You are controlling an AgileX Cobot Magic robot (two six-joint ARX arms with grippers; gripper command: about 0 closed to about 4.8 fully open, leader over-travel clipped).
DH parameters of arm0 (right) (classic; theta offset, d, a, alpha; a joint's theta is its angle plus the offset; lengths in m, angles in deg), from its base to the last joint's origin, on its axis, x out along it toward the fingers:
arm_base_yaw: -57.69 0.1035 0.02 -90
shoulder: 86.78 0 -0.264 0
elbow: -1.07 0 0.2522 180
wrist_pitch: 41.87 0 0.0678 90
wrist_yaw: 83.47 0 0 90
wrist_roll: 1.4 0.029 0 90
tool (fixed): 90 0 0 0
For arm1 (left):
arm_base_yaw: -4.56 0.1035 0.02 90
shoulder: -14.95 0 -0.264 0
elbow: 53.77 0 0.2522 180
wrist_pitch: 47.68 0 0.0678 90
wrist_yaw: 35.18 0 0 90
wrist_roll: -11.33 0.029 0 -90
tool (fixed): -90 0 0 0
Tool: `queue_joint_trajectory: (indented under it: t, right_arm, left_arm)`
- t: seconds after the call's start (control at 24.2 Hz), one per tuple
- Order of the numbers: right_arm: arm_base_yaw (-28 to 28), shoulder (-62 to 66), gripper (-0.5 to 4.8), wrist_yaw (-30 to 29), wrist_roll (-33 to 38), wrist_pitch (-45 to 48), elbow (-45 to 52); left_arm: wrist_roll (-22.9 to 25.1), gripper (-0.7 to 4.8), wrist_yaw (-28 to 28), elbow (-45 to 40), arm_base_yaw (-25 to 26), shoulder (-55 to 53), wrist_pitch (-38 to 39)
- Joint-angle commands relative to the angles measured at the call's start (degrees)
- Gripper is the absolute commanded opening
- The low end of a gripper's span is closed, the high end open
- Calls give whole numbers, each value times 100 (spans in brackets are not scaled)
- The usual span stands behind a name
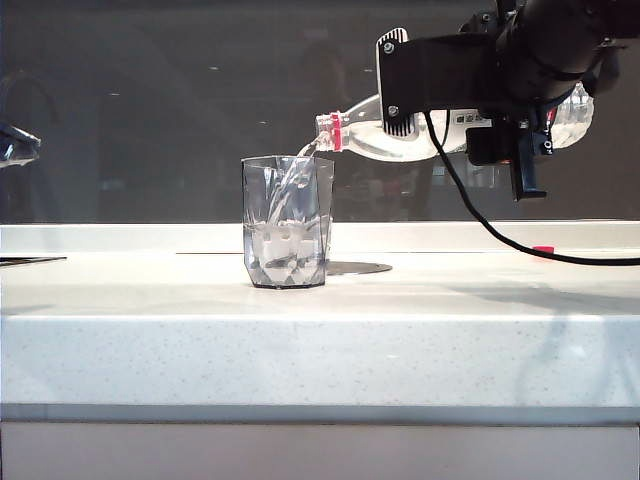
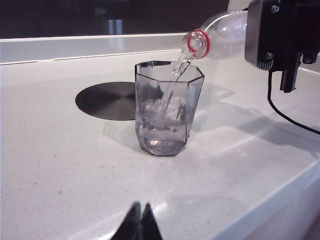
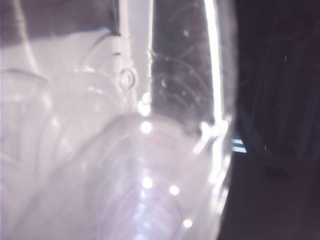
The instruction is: Pick up the mineral water bottle on the table and pour water into the mug until it's half full.
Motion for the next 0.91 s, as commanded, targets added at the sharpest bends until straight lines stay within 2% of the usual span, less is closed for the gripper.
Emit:
queue_joint_trajectory:
  t: [0.04, 0.45, 0.83, 0.91]
  right_arm:
    - [7, -57, 220, 31, 31, 273, -66]
    - [9, -55, 220, -13, 704, 262, -66]
    - [79, -52, 220, -37, 1703, 223, -61]
    - [131, -52, 221, -59, 2218, 225, -61]
  left_arm:
    - [11, -4, -22, 15, 4, -2, -33]
    - [11, -4, -22, 15, 4, -2, -33]
    - [11, -4, -22, 15, 4, -2, -33]
    - [11, -4, -22, 15, 4, -2, -33]
